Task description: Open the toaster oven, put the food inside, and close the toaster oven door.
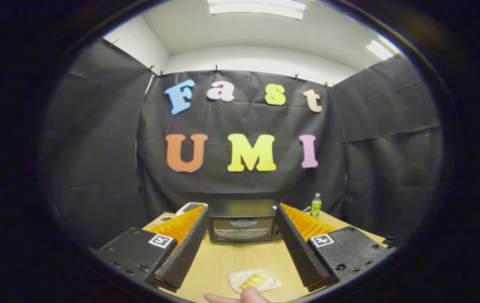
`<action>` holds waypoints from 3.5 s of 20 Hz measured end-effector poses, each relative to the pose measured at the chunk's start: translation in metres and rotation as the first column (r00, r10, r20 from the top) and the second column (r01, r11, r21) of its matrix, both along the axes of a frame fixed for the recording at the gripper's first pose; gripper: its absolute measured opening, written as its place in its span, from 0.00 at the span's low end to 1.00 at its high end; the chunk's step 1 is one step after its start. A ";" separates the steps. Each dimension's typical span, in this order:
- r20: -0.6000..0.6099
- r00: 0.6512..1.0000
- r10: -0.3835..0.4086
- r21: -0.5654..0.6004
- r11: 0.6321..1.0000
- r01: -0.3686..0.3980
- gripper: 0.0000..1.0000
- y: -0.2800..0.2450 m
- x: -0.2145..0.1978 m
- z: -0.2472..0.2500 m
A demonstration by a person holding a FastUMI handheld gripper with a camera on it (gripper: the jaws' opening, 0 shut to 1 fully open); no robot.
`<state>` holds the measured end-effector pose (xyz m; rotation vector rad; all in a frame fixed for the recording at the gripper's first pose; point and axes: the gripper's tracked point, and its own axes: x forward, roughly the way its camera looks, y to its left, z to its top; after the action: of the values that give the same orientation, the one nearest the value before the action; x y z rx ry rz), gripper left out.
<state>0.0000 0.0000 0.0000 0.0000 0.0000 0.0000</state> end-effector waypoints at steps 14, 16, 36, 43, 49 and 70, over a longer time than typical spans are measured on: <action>-0.012 1.000 -0.020 0.007 1.000 0.020 1.00 -0.013 0.005 -0.010; -0.013 1.000 -0.017 0.008 1.000 0.017 1.00 -0.014 0.007 -0.010; 0.011 0.998 0.067 0.029 0.997 -0.067 1.00 -0.045 0.081 0.020; -0.015 0.986 0.168 0.043 0.985 -0.167 1.00 -0.053 0.173 0.013; -0.090 0.990 0.107 0.031 0.994 -0.104 1.00 -0.048 0.258 -0.047; -0.275 0.959 0.060 -0.005 0.998 -0.063 1.00 -0.030 0.327 -0.206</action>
<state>0.3273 -0.0301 -0.2061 -0.0140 0.2788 0.0623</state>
